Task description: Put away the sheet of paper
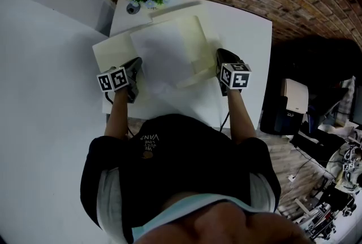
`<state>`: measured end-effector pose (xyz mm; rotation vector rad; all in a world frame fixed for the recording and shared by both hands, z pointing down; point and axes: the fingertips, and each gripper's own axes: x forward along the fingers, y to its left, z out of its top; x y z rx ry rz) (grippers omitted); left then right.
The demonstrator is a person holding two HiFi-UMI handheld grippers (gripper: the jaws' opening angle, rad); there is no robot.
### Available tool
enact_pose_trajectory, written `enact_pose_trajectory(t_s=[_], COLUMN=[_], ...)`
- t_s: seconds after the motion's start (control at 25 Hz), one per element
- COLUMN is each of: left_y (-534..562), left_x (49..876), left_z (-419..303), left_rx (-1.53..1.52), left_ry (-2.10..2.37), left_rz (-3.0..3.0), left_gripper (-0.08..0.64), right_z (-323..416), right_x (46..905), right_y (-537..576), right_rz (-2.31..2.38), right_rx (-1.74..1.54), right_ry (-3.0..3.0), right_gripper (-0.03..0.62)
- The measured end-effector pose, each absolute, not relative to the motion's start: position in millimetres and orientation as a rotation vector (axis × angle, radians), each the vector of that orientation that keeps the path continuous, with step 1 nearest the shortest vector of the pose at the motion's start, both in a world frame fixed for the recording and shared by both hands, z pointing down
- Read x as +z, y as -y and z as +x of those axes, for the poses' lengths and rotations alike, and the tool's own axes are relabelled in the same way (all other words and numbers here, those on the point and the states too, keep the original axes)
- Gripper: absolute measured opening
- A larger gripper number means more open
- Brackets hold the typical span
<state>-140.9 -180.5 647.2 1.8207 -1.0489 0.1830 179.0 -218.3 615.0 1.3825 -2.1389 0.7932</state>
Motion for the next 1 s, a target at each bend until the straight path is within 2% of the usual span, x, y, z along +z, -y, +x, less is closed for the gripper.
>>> enact_pose_trajectory(t_s=[1.0], left_y=[202], left_x=[651], left_z=[-89], left_rx=[0.159], left_ry=[0.993], left_rz=[1.826], left_gripper=[0.0], right_z=[174], right_x=[620], right_y=[213], right_rz=[1.305], right_rx=[0.764], right_ry=[2.128], right_gripper=[-0.002])
